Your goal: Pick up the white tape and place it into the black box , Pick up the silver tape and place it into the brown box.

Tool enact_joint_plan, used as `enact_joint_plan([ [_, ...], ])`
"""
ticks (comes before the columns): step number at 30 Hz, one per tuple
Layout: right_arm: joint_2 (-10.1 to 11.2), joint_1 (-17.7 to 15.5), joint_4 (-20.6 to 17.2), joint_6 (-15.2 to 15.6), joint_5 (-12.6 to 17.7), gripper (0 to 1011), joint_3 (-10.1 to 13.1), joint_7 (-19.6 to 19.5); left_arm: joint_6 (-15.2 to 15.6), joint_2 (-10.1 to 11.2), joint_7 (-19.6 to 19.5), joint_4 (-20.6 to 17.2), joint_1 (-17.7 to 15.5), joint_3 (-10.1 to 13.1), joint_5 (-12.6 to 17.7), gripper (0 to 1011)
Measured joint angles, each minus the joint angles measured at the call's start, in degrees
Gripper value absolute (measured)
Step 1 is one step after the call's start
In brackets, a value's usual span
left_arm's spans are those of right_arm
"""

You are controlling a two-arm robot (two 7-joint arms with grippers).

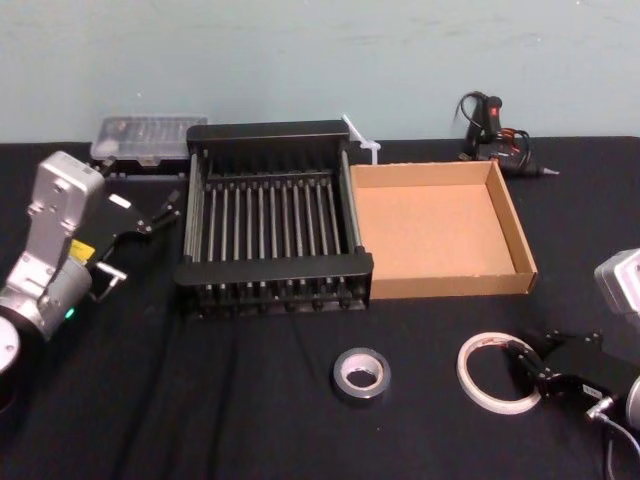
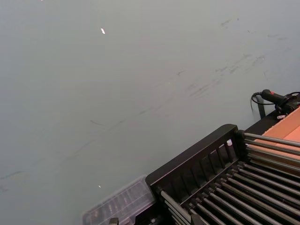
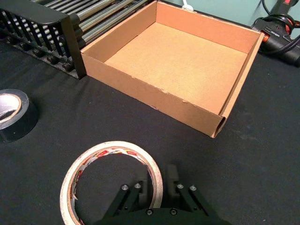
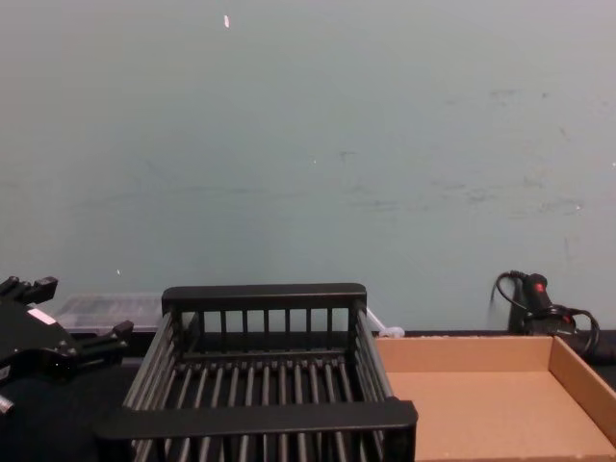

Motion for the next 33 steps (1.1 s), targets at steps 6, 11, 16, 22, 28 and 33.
enact_joint_plan([
  [6, 0.0, 0.0, 0.0, 0.0, 0.0, 99, 0.0, 0.0, 0.0, 0.0, 0.0, 0.0, 0.0, 0.0, 0.0, 1001],
  [11, 0.0, 0.0, 0.0, 0.0, 0.0, 85, 0.0, 0.0, 0.0, 0.0, 0.0, 0.0, 0.0, 0.0, 0.0, 1001],
  [16, 0.0, 0.0, 0.0, 0.0, 0.0, 85, 0.0, 0.0, 0.0, 0.0, 0.0, 0.0, 0.0, 0.0, 0.0, 1001],
  [22, 0.0, 0.0, 0.0, 0.0, 0.0, 85, 0.0, 0.0, 0.0, 0.0, 0.0, 0.0, 0.0, 0.0, 0.0, 1001],
  [28, 0.0, 0.0, 0.0, 0.0, 0.0, 85, 0.0, 0.0, 0.0, 0.0, 0.0, 0.0, 0.0, 0.0, 0.0, 1001],
  [33, 0.1, -0.3, -0.6, -0.4, 0.7, 85, 0.5, 0.7, 0.0, 0.0, 0.0, 0.0, 0.0, 0.0, 0.0, 1001],
])
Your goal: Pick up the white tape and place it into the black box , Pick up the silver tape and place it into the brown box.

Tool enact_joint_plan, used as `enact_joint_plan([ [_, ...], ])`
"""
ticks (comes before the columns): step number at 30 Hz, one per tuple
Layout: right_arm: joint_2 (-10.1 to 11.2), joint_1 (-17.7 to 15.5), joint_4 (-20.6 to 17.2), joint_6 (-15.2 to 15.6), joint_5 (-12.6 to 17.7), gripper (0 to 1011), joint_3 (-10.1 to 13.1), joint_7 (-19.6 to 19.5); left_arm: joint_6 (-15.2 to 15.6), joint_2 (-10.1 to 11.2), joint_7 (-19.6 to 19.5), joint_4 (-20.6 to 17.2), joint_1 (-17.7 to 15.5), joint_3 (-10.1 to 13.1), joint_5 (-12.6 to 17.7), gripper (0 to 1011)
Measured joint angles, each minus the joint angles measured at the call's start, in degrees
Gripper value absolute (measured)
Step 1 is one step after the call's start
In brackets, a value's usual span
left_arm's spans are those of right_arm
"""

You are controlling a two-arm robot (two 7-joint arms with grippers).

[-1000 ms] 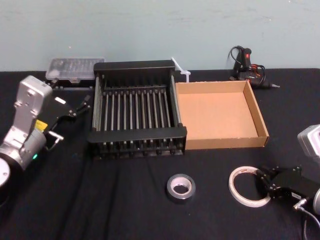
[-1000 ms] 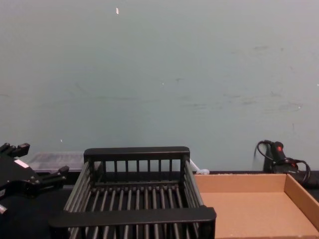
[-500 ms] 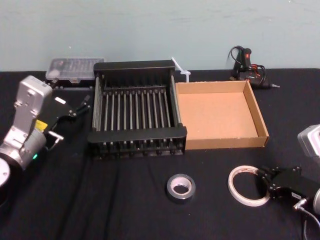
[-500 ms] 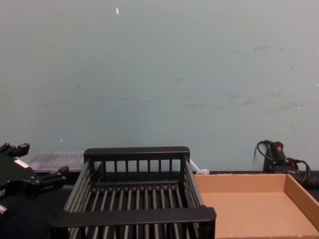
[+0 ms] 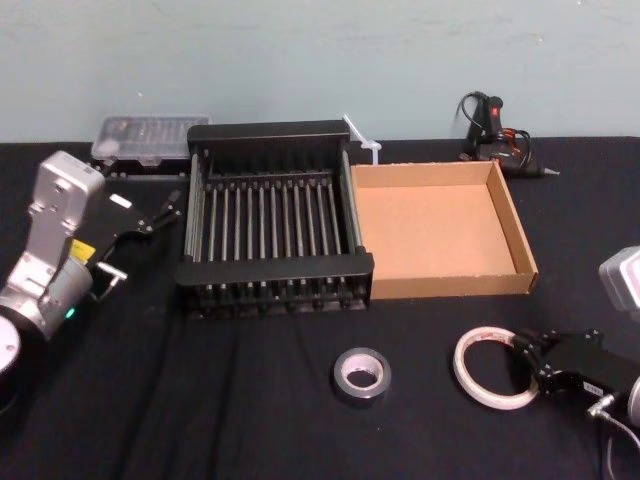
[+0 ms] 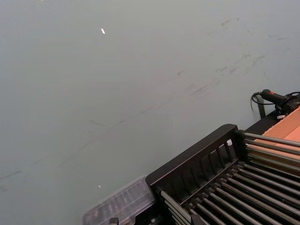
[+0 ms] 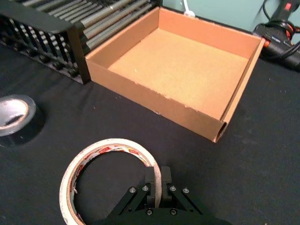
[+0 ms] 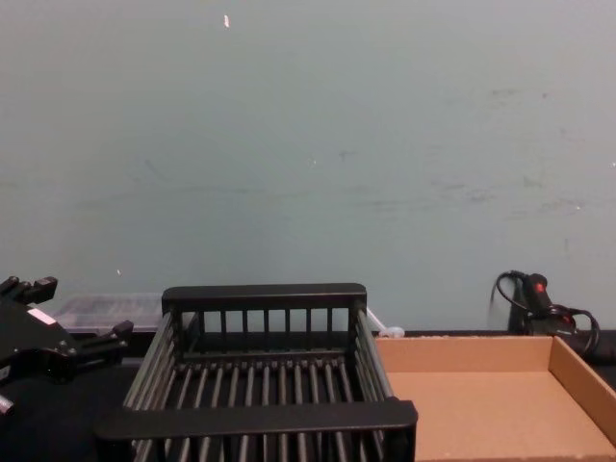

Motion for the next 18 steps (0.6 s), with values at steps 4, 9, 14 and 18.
enact_joint_plan([
  [4, 0.1, -0.4, -1.0, -0.4, 0.9, 85, 0.6, 0.4, 0.0, 0.0, 0.0, 0.0, 0.0, 0.0, 0.0, 1001],
  [9, 0.3, -0.5, -2.2, -0.9, 1.9, 85, 1.1, 0.7, 0.0, 0.0, 0.0, 0.0, 0.0, 0.0, 0.0, 1001],
  [14, 0.2, 0.5, -3.0, -1.5, 2.6, 85, 1.3, 0.5, 0.0, 0.0, 0.0, 0.0, 0.0, 0.0, 0.0, 1001],
  [18, -0.4, 2.1, -2.8, -1.8, 2.6, 85, 0.8, 0.0, 0.0, 0.0, 0.0, 0.0, 0.0, 0.0, 0.0, 1001],
])
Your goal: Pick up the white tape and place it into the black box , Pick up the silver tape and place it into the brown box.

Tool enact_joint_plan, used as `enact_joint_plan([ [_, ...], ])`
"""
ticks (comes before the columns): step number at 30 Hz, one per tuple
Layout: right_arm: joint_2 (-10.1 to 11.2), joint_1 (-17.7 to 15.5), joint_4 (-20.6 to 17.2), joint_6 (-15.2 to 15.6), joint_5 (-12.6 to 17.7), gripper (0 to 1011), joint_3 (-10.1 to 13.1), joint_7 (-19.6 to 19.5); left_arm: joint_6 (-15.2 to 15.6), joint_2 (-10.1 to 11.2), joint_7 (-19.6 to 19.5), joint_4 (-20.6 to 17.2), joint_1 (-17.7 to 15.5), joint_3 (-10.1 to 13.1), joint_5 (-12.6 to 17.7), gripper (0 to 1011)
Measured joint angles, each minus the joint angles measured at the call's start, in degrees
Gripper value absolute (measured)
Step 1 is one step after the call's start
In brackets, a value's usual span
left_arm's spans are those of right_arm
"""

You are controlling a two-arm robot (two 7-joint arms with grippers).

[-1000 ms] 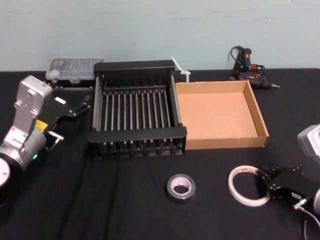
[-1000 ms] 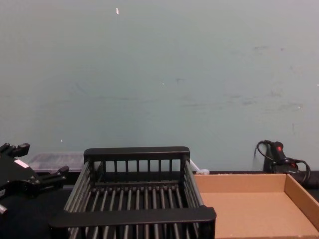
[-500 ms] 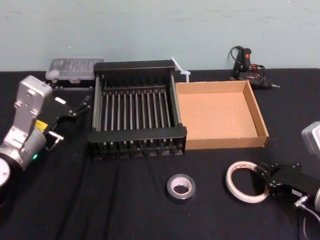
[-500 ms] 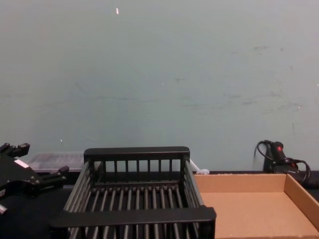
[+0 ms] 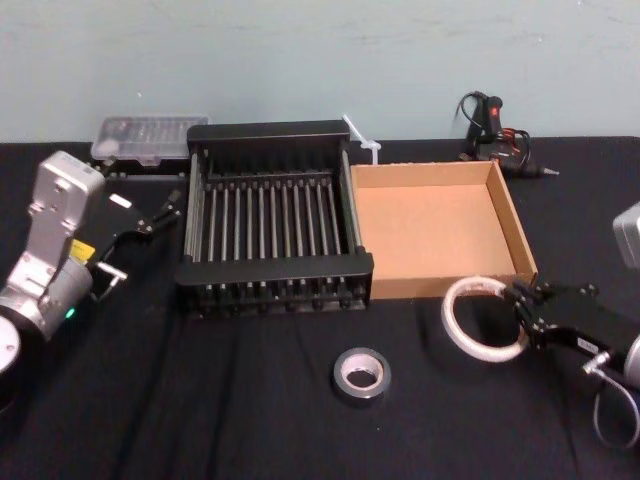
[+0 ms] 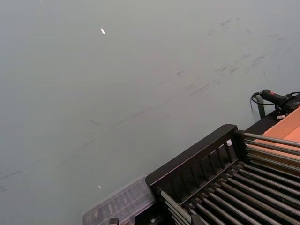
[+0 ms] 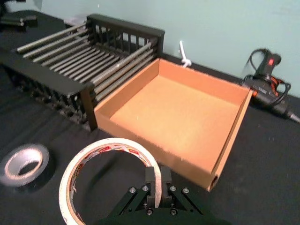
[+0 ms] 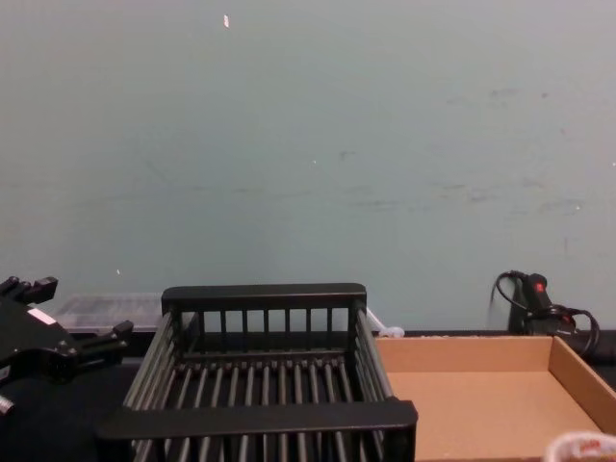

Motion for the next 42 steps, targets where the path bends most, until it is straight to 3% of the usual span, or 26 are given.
enact_joint_plan([
  [14, -3.6, 9.3, 5.1, -0.5, -2.8, 85, -4.2, -0.8, 0.0, 0.0, 0.0, 0.0, 0.0, 0.0, 0.0, 1001],
  [29, -8.2, 21.5, 13.2, -1.7, -5.3, 85, -10.4, 2.7, 0.0, 0.0, 0.0, 0.0, 0.0, 0.0, 0.0, 1001],
  [42, -11.6, 29.3, 19.4, -2.3, -7.1, 85, -15.4, 5.5, 0.0, 0.0, 0.0, 0.0, 0.0, 0.0, 0.0, 1001],
])
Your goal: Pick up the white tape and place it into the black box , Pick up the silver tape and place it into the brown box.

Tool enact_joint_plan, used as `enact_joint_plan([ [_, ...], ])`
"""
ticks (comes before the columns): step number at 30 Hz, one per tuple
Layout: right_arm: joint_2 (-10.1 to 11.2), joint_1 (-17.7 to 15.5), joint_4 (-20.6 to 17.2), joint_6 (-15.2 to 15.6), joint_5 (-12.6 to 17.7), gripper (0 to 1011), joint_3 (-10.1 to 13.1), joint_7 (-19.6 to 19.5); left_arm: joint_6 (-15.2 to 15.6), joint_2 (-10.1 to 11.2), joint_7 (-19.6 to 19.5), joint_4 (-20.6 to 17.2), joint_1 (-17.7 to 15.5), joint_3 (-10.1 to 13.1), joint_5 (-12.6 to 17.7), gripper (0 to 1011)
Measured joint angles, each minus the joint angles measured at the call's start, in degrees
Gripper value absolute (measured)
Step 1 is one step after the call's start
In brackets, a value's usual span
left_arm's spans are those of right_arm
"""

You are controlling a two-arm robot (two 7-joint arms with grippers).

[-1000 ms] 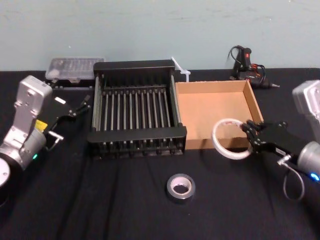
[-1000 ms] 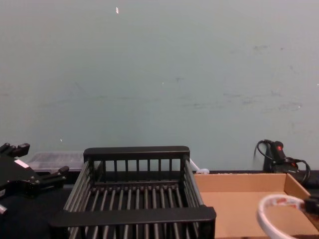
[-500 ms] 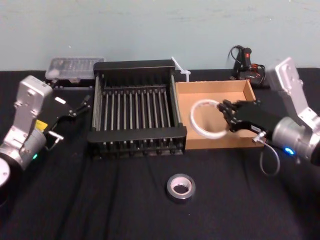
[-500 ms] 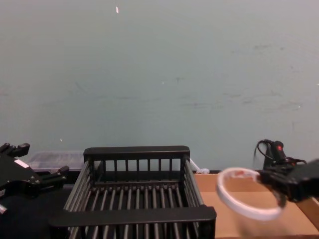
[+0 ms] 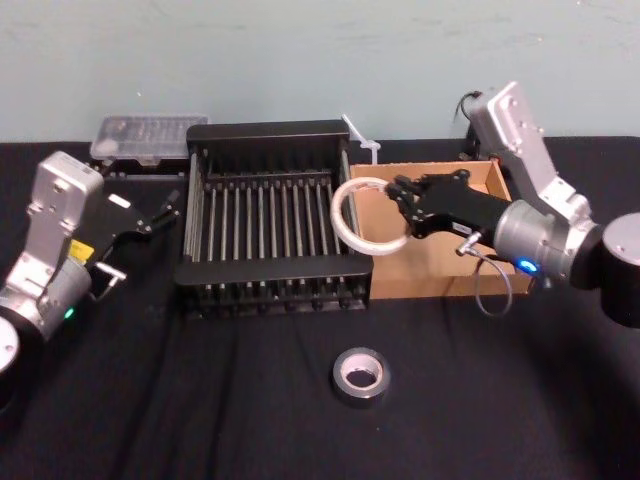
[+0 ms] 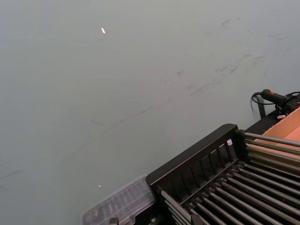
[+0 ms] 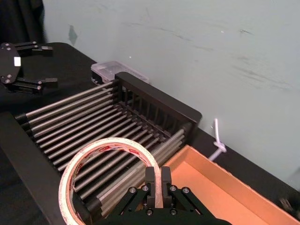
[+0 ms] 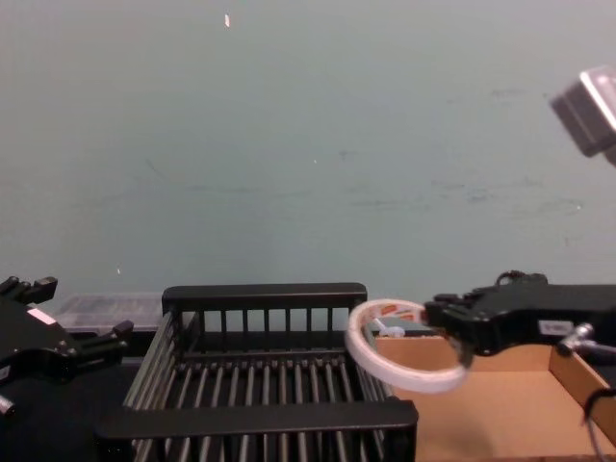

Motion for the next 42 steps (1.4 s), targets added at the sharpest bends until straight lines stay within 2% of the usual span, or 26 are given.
enact_joint_plan([
  [11, -2.7, 4.9, 4.9, -1.3, -1.1, 85, -3.1, 1.8, 0.0, 0.0, 0.0, 0.0, 0.0, 0.0, 0.0, 1001],
  [19, -5.2, 8.7, 9.9, -2.7, -1.8, 85, -5.3, 3.2, 0.0, 0.0, 0.0, 0.0, 0.0, 0.0, 0.0, 1001],
  [32, -7.5, 12.0, 14.7, -4.6, -2.2, 84, -7.1, 4.8, 0.0, 0.0, 0.0, 0.0, 0.0, 0.0, 0.0, 1001],
  [42, -7.7, 12.2, 14.9, -4.9, -2.2, 84, -7.1, 4.8, 0.0, 0.0, 0.0, 0.0, 0.0, 0.0, 0.0, 1002],
])
